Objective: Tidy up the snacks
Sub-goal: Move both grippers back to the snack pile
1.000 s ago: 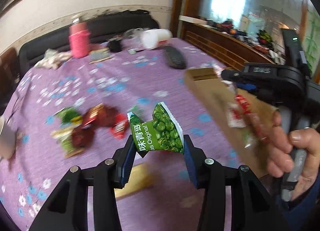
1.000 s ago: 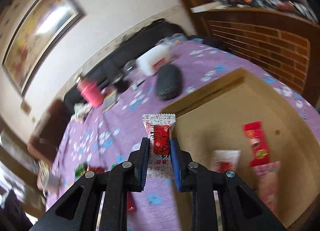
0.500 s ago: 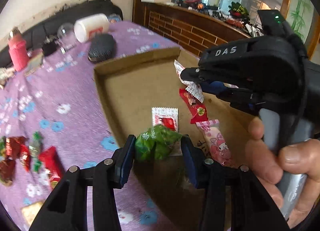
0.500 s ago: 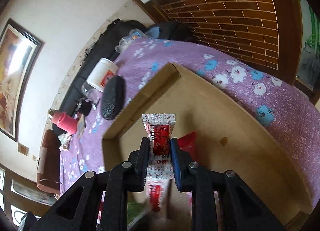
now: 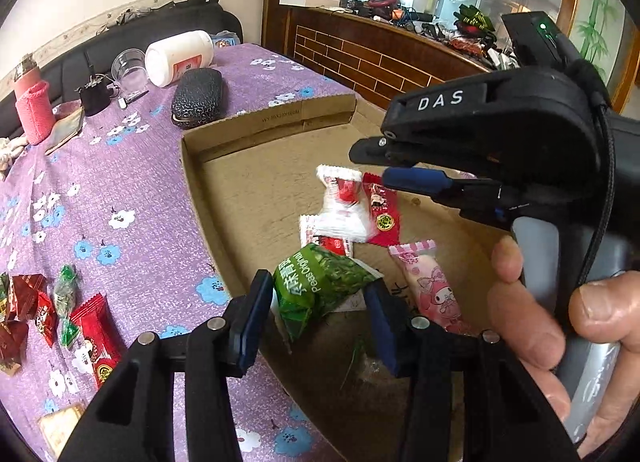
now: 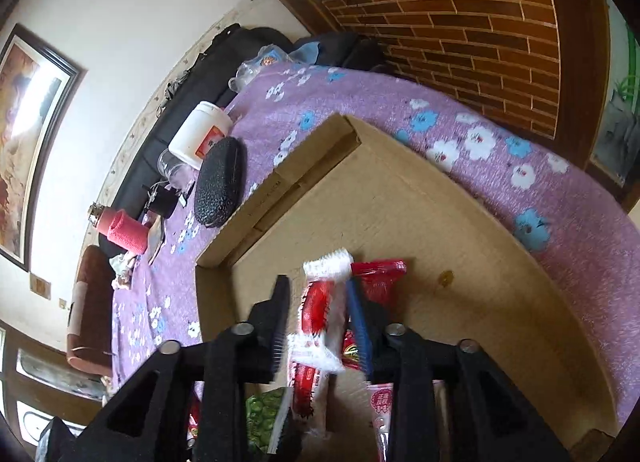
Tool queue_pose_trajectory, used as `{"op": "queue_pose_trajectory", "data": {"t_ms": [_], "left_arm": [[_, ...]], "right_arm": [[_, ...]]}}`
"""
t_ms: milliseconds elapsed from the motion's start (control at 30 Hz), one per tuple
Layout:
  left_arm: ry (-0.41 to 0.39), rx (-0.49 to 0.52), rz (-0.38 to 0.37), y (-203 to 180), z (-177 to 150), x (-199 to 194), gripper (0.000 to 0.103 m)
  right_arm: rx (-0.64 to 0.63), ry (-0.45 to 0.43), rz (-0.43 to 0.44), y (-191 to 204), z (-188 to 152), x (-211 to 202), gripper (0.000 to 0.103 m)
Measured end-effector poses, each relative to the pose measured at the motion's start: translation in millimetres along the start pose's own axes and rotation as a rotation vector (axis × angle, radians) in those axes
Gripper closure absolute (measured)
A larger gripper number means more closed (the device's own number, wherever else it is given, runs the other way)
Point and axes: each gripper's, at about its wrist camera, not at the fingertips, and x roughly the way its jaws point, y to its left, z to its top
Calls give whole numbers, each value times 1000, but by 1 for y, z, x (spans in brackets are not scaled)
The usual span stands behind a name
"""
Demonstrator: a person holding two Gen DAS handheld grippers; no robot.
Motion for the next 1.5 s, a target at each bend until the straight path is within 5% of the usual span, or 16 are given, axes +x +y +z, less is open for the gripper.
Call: {"op": "queue_pose_trajectory", "data": {"t_ms": [200, 400, 800, 867, 1267, 1333, 1400, 1500], "left_arm": [[-39, -17, -8, 8, 3, -22, 49], [-94, -27, 28, 33, -5, -61, 44], [-74, -8, 194, 130, -66, -122, 33], [-44, 26, 192, 140, -81, -124, 31], [41, 171, 219, 145, -112, -91, 27], [45, 166, 241, 148, -113, -86, 29], [37, 147, 238, 150, -112, -85, 56], [31, 119, 294, 153, -109, -84, 67]], "right_arm": [[-88, -147, 60, 22, -3, -30, 52], [-276, -289, 216, 65, -31, -56, 51], [-572, -105, 370, 137, -108, -27, 51], [-610, -14, 351, 147, -118, -14, 51], [-693, 64, 295, 157, -141, 7, 51], [-690, 85, 302, 158, -143, 10, 51], [-688, 105, 298, 158, -145, 11, 51], [-685, 118, 268, 159, -150, 18, 51]]}}
